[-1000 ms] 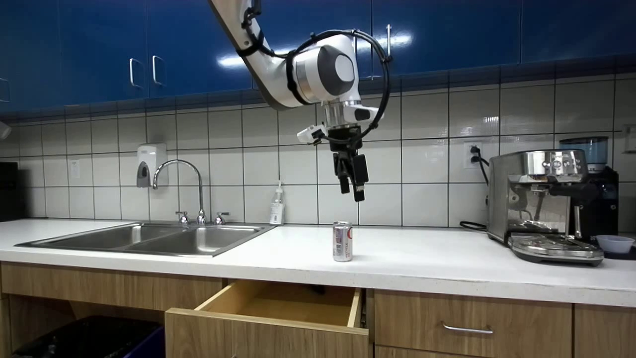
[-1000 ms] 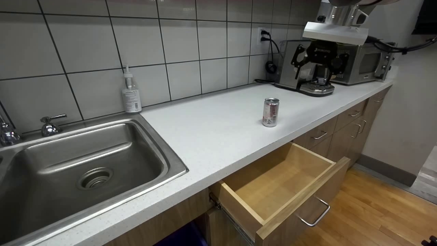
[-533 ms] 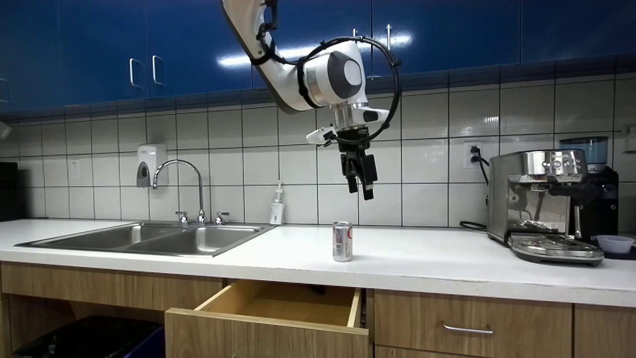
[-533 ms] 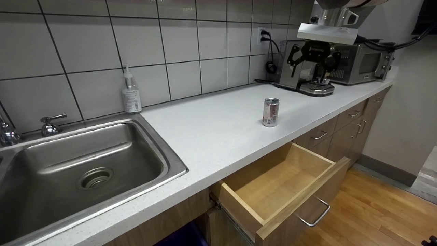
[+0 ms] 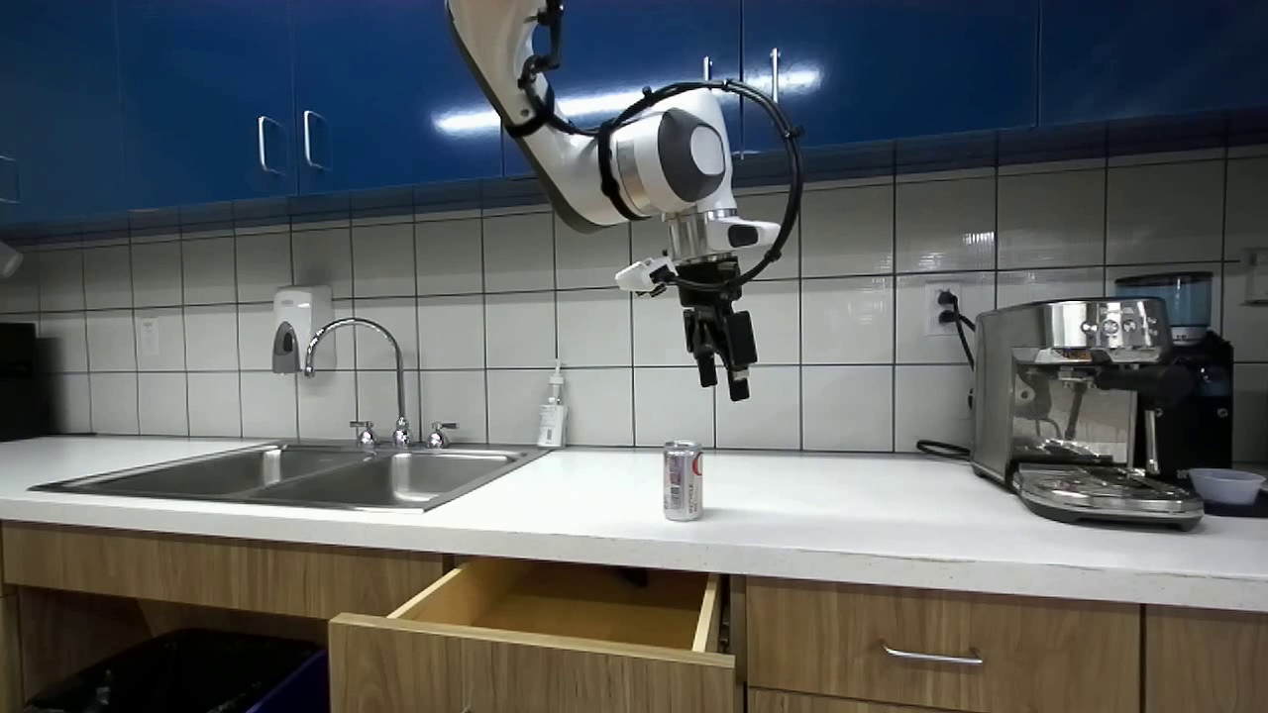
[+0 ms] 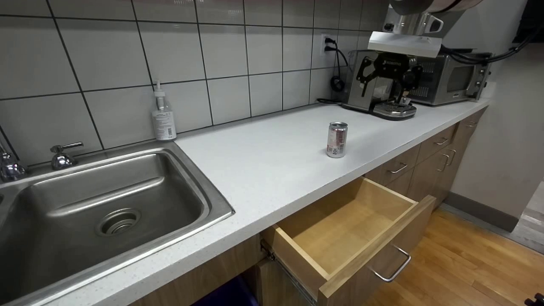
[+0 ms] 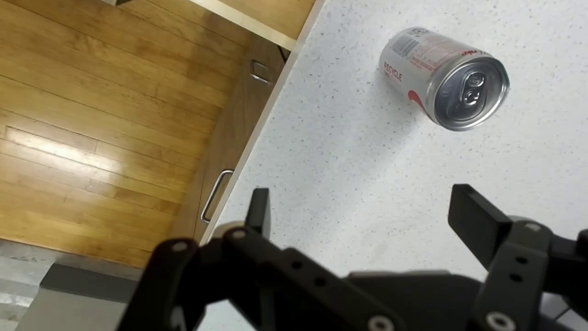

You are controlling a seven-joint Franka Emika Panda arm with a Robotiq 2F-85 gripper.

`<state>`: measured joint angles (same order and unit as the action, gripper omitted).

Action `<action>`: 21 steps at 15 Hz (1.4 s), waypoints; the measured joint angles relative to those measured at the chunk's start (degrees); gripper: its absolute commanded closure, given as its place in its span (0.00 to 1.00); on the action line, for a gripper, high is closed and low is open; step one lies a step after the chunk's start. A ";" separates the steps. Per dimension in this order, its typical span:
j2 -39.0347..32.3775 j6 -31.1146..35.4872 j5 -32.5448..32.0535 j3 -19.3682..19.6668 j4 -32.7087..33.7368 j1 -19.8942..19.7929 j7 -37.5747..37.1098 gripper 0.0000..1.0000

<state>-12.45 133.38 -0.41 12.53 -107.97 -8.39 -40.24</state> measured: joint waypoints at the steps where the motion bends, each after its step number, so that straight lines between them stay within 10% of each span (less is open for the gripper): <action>1: -0.01 0.00 0.01 0.00 -0.02 0.00 0.00 0.00; 21: -8.03 -3.68 1.78 -1.50 10.46 0.43 14.58 0.00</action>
<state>-20.48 129.70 1.36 11.03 -97.52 -7.96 -25.66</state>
